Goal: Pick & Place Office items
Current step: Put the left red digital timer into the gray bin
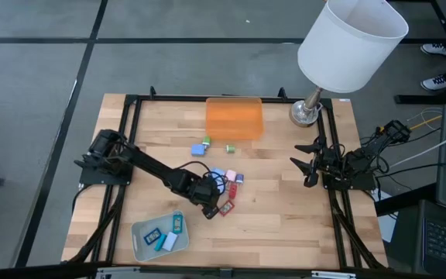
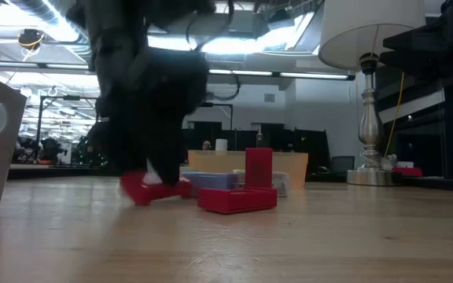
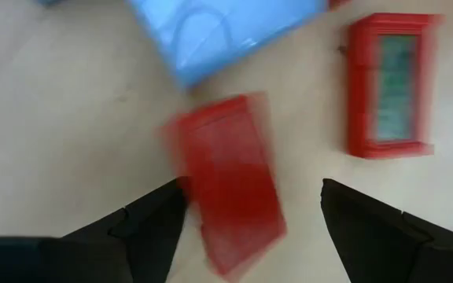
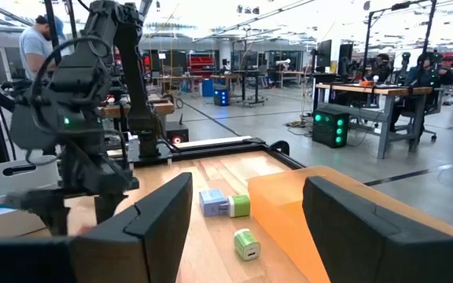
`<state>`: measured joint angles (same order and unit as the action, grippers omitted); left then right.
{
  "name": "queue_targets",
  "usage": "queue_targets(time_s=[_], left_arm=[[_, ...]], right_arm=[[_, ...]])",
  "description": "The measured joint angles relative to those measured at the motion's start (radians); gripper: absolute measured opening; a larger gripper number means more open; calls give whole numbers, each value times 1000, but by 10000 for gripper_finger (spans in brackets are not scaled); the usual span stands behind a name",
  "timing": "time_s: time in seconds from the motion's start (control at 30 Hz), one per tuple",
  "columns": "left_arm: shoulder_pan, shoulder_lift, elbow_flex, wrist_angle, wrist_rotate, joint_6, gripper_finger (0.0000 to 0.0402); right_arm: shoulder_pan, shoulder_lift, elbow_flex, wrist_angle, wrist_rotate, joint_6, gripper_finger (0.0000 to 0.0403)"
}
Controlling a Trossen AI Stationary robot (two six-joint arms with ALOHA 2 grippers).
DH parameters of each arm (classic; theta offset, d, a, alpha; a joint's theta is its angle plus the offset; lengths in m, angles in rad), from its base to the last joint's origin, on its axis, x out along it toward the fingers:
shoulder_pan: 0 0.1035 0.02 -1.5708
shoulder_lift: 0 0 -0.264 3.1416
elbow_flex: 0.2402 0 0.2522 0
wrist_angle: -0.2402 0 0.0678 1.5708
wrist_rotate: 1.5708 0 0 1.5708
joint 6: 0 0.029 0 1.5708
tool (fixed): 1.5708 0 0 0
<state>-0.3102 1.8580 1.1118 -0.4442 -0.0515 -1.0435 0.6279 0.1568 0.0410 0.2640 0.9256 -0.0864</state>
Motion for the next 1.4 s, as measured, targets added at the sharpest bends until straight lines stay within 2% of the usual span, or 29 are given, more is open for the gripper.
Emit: queue_targets(time_s=[0.27,0.67,0.87,1.13,1.4], left_arm=[[5,-3,-26,24,1,7,286],[6,-1,-24,75,13,3,253],[11,-2,13,77,20,60,283],[12,1,17,-54,-34,10,310],[-3,1,18,34,-35,-7,311]], right_arm=[[0,0,0,-3,-2,0,241],[0,0,0,-3,-1,0,241],[0,0,0,-4,2,0,241],[0,0,0,-4,2,0,241],[0,0,0,-4,2,0,241]])
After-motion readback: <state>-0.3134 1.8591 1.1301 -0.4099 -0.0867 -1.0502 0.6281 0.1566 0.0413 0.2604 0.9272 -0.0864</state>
